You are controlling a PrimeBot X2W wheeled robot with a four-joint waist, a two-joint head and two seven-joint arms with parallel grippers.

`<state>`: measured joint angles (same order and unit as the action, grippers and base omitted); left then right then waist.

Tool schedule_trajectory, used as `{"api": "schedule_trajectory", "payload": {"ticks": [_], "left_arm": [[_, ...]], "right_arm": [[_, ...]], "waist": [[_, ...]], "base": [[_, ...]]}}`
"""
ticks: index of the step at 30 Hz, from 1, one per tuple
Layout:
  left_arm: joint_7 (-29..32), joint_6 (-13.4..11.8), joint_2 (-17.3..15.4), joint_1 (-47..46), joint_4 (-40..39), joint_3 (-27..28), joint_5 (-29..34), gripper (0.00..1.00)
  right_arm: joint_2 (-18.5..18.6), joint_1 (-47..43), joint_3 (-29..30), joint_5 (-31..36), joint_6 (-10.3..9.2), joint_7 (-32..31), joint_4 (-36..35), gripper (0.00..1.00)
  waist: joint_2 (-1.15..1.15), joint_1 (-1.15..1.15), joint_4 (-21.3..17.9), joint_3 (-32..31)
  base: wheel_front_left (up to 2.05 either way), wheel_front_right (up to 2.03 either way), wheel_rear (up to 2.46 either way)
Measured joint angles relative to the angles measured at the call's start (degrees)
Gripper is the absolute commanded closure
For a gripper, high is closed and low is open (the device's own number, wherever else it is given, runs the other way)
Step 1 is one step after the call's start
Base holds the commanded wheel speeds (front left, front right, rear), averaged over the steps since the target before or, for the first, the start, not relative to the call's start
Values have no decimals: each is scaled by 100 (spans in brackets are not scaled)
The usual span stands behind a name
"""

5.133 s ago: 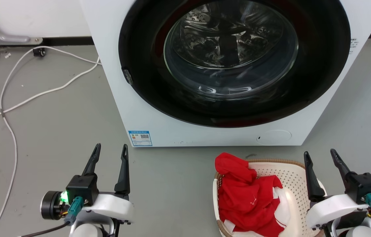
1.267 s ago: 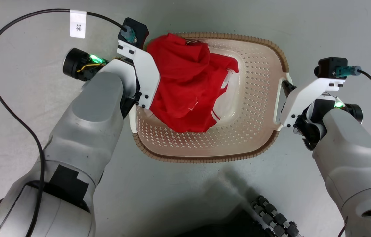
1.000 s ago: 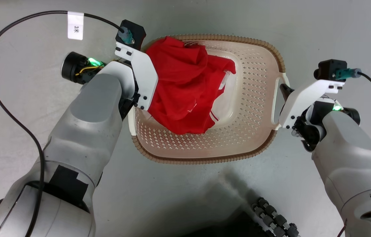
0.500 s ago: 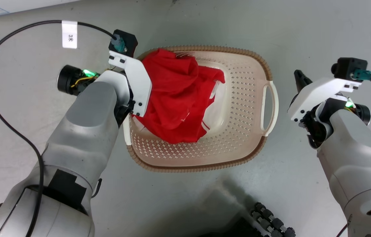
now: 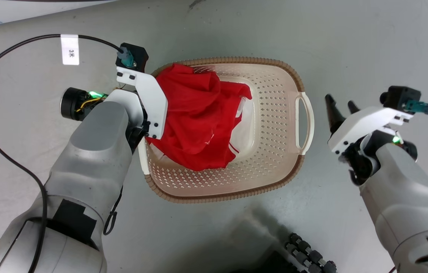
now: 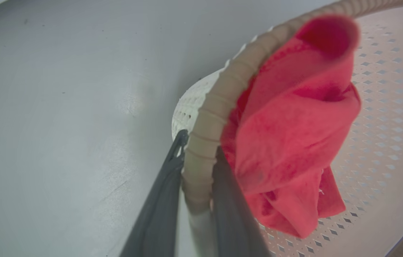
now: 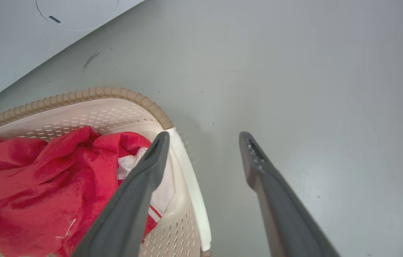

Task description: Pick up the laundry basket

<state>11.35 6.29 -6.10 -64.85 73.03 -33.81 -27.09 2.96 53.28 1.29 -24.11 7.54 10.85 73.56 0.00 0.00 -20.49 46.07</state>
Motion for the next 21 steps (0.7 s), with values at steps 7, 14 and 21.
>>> {"api": "schedule_trajectory", "payload": {"ticks": [7, 14, 21], "left_arm": [[-19, -31, -3, 1, 24, 24, -90, 100], [-27, -49, -13, 1, 41, 20, -141, 100], [-45, -51, -30, -82, 46, -47, -141, 100]], "right_arm": [[-3, -344, -606, -621, -1, -635, -143, 0], [-5, -422, -967, -855, 0, -1027, -170, 0], [-4, -330, -1098, -1042, -1, -1351, -77, 0]], "waist": [[0, 0, -39, 11], [0, 0, -54, 71], [0, 0, 4, 212]], "base": [[0, 0, 0], [0, 0, 0], [0, 0, 0]]}}
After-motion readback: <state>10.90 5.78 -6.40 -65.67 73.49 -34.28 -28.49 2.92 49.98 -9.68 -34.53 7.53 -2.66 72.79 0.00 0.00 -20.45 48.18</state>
